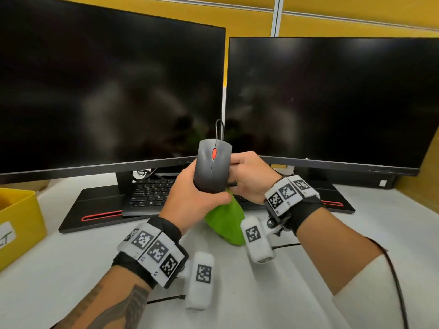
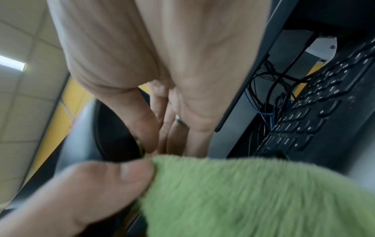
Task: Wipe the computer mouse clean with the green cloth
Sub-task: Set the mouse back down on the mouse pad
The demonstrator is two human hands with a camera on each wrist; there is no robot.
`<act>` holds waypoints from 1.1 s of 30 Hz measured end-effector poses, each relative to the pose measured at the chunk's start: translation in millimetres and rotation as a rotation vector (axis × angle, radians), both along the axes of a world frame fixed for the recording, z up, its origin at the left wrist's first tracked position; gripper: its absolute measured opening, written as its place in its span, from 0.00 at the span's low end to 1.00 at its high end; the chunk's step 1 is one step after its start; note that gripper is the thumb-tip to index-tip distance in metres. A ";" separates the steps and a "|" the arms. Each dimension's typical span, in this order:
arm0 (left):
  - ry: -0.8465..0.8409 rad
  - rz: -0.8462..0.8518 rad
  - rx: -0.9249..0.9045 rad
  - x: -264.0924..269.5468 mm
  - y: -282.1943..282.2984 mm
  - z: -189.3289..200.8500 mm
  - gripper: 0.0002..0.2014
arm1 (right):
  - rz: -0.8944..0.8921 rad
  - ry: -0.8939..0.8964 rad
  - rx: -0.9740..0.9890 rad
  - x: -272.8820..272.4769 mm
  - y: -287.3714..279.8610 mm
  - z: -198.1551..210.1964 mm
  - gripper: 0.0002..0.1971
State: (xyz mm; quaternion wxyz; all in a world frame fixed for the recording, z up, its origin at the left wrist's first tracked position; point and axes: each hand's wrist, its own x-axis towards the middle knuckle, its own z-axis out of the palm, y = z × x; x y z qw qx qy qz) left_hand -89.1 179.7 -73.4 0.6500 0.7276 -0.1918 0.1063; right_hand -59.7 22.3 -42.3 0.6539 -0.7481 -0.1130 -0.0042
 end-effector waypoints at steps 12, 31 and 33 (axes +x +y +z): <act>-0.022 0.323 0.149 8.6 1.9 -4.0 0.24 | -0.450 -0.331 -0.292 -29.4 7.0 19.1 0.25; -0.026 0.262 0.332 16.6 7.3 -5.8 0.44 | -0.606 -0.236 -0.544 -32.2 13.8 31.9 0.38; -0.010 0.276 0.345 18.2 9.4 -7.2 0.39 | -0.650 -0.201 -0.528 -29.4 -2.3 33.2 0.40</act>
